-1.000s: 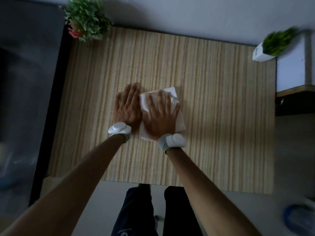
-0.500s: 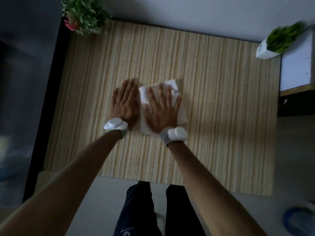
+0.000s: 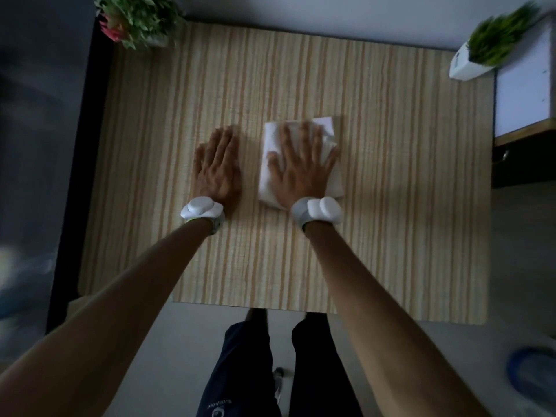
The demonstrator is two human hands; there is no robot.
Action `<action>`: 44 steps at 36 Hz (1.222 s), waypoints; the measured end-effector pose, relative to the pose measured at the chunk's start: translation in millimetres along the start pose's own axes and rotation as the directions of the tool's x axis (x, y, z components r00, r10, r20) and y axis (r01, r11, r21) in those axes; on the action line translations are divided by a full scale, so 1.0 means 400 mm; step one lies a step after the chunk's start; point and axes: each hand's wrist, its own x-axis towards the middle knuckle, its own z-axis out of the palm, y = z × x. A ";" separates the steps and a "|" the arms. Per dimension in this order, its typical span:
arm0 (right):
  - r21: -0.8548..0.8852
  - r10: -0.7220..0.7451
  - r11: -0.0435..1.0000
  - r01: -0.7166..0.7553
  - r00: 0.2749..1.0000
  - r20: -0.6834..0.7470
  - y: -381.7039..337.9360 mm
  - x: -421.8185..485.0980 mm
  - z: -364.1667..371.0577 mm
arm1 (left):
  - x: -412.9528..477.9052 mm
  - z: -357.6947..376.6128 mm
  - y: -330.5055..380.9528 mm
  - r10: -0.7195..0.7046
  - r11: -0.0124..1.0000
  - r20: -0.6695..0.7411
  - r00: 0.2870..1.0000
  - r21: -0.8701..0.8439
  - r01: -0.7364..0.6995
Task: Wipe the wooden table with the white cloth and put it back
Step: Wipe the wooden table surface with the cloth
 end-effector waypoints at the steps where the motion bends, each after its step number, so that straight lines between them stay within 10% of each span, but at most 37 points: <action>1: 0.015 0.067 0.998 -0.067 0.998 -0.010 0.027 -0.003 0.002 | 0.003 0.002 0.000 0.001 1.000 -0.003 1.000 -0.007 -0.001; 13: 0.189 -0.056 0.981 0.048 0.998 0.036 -0.049 -0.033 0.012 | -0.010 -0.021 0.023 -0.006 0.999 0.016 1.000 0.044 0.005; 22: 0.039 0.197 0.979 -0.198 0.980 0.024 -0.024 -0.103 -0.012 | 0.001 -0.078 0.067 -0.053 0.996 0.024 0.998 0.067 0.051; 28: 0.049 -0.200 0.979 0.197 0.978 0.062 -0.098 -0.087 -0.010 | -0.019 -0.079 0.054 -0.096 0.995 -0.002 0.995 0.031 0.096; 38: 0.057 0.178 0.983 -0.177 0.984 -0.013 -0.015 -0.117 -0.003 | -0.042 -0.071 0.059 -0.088 0.996 0.066 0.994 0.036 0.086; 44: 0.065 -0.088 0.995 0.082 0.992 0.095 -0.104 -0.085 -0.013 | -0.034 -0.079 0.049 -0.051 0.995 0.013 0.999 0.085 0.049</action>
